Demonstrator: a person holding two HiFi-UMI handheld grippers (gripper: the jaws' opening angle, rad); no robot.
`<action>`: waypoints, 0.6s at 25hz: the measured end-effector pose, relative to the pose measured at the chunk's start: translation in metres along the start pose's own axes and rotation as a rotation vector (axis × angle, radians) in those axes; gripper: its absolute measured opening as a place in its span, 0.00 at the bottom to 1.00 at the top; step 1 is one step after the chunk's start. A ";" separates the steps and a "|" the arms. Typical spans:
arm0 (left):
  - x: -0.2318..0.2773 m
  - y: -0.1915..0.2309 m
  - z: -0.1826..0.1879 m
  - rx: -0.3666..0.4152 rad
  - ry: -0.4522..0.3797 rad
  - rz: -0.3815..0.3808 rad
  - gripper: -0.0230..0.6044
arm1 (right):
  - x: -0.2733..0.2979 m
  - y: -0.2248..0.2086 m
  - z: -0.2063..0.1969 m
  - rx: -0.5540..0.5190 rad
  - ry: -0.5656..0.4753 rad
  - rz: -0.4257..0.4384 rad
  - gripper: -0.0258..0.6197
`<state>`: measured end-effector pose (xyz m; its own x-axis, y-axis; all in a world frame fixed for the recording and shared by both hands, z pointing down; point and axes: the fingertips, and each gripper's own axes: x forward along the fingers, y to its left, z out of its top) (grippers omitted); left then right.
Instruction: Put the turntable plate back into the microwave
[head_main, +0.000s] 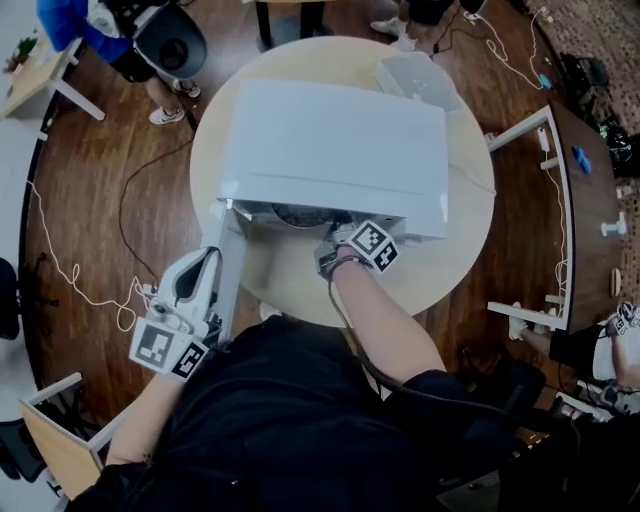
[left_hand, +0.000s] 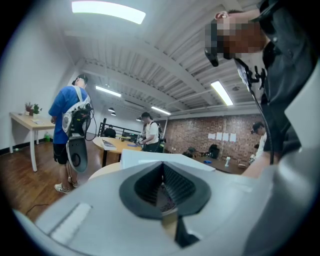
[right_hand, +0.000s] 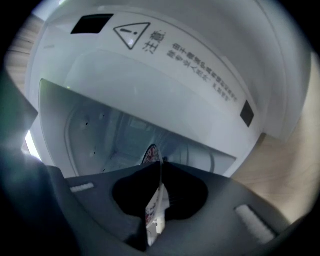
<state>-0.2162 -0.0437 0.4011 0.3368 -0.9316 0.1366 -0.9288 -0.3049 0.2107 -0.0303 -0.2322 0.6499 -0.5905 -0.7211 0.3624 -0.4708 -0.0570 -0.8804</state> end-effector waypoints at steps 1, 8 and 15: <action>0.000 0.000 -0.001 0.002 0.004 -0.003 0.04 | 0.000 -0.001 -0.001 0.003 -0.001 0.000 0.07; 0.004 0.000 -0.001 0.003 0.002 -0.001 0.04 | 0.004 0.000 0.003 0.000 -0.008 -0.003 0.07; 0.003 0.001 0.001 0.009 -0.004 0.015 0.04 | 0.011 0.001 0.007 -0.006 -0.008 -0.006 0.07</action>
<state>-0.2163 -0.0473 0.4009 0.3227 -0.9367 0.1359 -0.9349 -0.2930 0.2002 -0.0326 -0.2451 0.6504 -0.5826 -0.7263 0.3649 -0.4781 -0.0569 -0.8765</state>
